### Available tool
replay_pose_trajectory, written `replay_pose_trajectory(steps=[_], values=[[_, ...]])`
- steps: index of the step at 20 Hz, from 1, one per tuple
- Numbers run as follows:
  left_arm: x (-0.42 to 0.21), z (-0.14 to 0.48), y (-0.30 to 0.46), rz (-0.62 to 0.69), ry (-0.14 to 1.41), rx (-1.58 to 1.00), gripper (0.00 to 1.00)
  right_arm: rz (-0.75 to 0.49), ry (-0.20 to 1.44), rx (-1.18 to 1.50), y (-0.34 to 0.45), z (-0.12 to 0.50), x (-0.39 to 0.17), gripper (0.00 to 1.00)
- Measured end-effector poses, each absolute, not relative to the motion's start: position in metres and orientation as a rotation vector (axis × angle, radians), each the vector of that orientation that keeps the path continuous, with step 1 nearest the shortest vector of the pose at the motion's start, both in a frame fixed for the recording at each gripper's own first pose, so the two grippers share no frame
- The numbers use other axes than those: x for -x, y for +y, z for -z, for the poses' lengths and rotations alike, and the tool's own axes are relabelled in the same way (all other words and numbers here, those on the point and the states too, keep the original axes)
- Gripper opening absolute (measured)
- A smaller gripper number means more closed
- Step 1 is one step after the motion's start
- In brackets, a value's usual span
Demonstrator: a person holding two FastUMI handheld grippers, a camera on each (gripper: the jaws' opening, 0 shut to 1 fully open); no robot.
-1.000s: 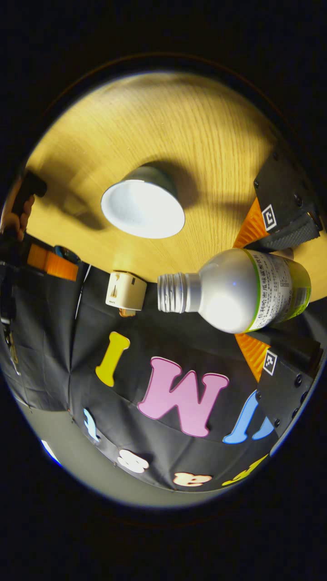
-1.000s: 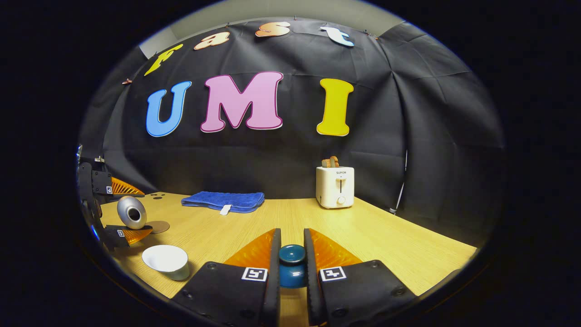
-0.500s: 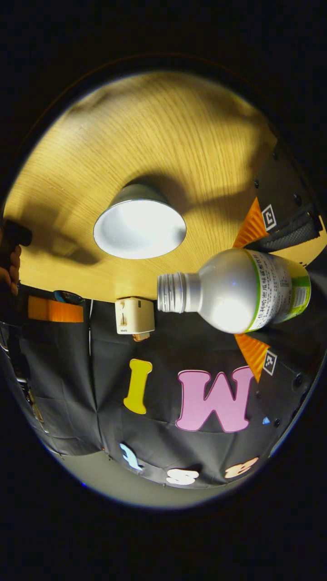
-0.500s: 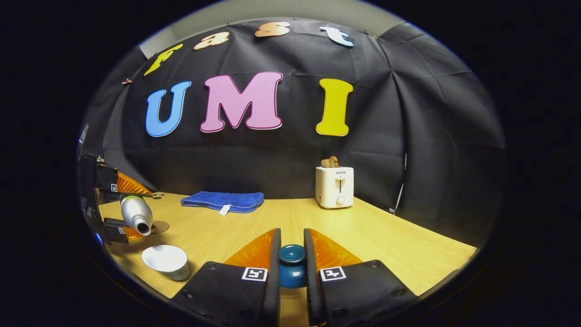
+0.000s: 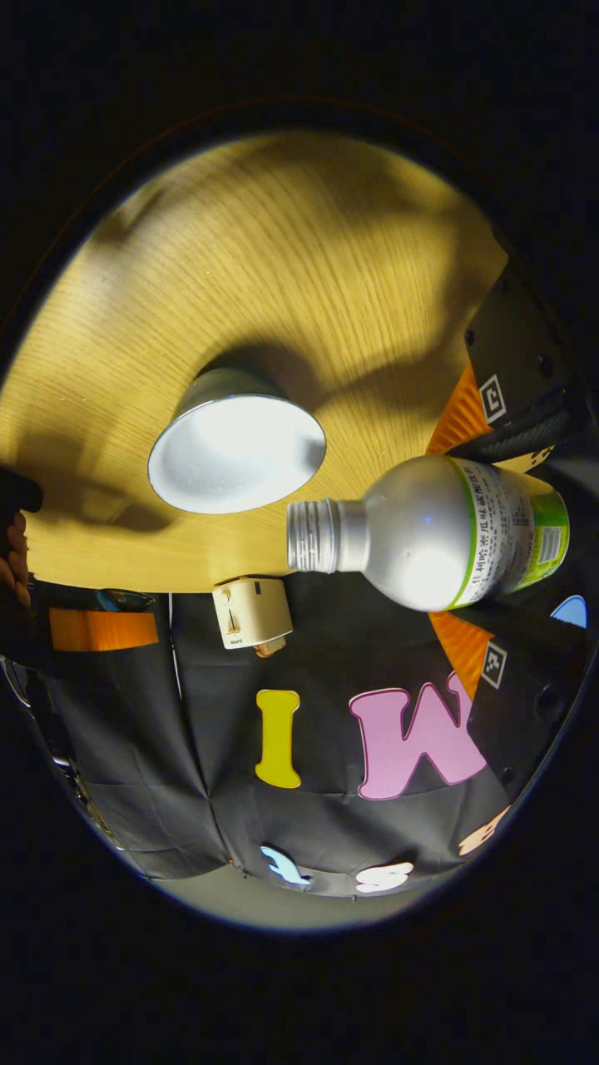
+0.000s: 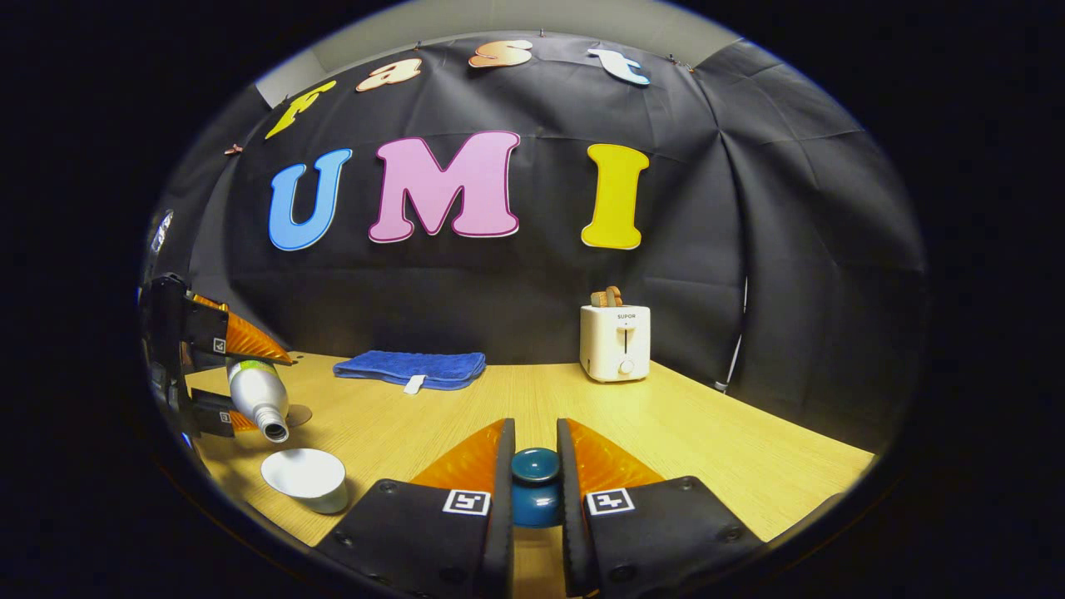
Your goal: Open the teacup lid with one hand, grasp the water bottle and pour water into the teacup with the other hand; after pouring, place the water bottle on the coaster and then close the teacup lid.
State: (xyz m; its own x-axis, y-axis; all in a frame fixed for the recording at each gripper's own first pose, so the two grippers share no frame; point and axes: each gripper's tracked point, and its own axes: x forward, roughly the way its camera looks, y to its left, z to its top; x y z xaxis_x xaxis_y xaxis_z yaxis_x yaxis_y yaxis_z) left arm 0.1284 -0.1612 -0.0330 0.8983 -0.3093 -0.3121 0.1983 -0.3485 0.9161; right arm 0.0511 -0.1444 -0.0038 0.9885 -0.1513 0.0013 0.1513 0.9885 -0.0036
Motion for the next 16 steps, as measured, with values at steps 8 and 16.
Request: replay_pose_trajectory(steps=[8,16], values=[[-0.137,0.019,-0.163,0.527,-0.086,-1.975,0.8,0.152,-0.001,0.004,-0.144,0.003,-0.051,0.27],[-0.142,0.009,-0.161,0.512,-0.092,-2.061,0.8,0.151,-0.001,0.004,-0.145,0.003,-0.052,0.27]])
